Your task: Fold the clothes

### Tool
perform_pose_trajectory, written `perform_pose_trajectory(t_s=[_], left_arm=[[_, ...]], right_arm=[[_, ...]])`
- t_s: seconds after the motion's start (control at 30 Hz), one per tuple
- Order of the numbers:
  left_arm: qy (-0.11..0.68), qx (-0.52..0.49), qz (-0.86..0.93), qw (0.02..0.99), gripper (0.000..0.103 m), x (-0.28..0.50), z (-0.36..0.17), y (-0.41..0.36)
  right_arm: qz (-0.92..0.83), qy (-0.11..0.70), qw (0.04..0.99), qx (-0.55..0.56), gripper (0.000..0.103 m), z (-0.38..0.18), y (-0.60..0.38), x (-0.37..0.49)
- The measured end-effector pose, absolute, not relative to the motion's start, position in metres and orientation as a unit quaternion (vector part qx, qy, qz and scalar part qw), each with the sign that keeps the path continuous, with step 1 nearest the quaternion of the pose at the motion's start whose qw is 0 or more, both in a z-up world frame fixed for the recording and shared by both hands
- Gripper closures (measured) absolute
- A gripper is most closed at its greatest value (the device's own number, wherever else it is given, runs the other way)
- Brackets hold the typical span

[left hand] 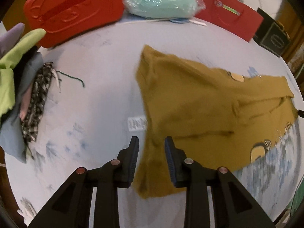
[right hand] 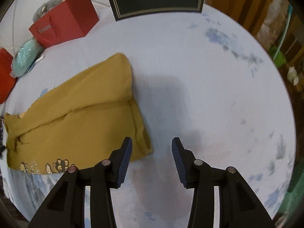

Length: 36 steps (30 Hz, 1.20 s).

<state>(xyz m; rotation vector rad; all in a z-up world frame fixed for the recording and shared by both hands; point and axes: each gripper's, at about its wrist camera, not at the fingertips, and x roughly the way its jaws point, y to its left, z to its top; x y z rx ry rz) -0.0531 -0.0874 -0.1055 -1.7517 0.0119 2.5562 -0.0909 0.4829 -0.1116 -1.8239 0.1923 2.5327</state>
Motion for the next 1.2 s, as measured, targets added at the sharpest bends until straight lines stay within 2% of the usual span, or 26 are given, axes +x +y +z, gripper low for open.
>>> perform_pose_trajectory(t_s=[0.07,0.13,0.23,0.4,0.47,0.53,0.67,0.77,0.9,1.17,1.2], left_arm=[[0.006,-0.567,0.823,0.029,0.075,-0.05,-0.108,-0.08],[0.008,-0.569,0.822,0.036,0.075,-0.046,-0.11,-0.073],[0.02,-0.575,0.817,0.038,0.075,-0.042,-0.117,-0.064],[0.029,-0.579,0.814,0.032,0.073,-0.039,-0.125,-0.06],[0.036,-0.582,0.812,0.037,0.07,-0.04,-0.124,-0.058],[0.037,-0.579,0.813,0.044,0.07,-0.043,-0.118,-0.059],[0.023,-0.551,0.833,0.037,0.066,-0.062,-0.094,-0.073],[0.012,-0.517,0.855,0.025,0.057,-0.084,-0.077,-0.08],[-0.016,-0.509,0.86,0.029,0.056,-0.12,-0.074,-0.083],[-0.005,-0.537,0.842,0.05,0.057,-0.146,-0.094,-0.064],[-0.001,-0.539,0.841,0.044,0.065,-0.146,-0.096,-0.063]], right_arm=[[0.804,0.054,0.004,-0.592,0.061,-0.119,0.475,-0.092],[0.791,0.023,0.005,-0.611,0.096,-0.128,0.461,-0.092],[0.799,-0.029,0.023,-0.601,0.097,-0.116,0.447,-0.083],[0.786,-0.012,0.065,-0.614,0.098,-0.101,0.471,-0.046],[0.77,-0.022,0.086,-0.632,0.097,-0.113,0.481,-0.037],[0.76,0.02,0.094,-0.643,0.097,-0.122,0.497,-0.029],[0.792,0.055,0.067,-0.604,0.096,-0.099,0.499,-0.026],[0.811,0.062,0.052,-0.579,0.083,-0.081,0.492,-0.039],[0.822,0.065,0.031,-0.565,0.068,-0.074,0.48,-0.066],[0.822,0.045,-0.005,-0.568,0.063,-0.079,0.457,-0.126],[0.82,0.045,-0.008,-0.571,0.062,-0.082,0.458,-0.132]])
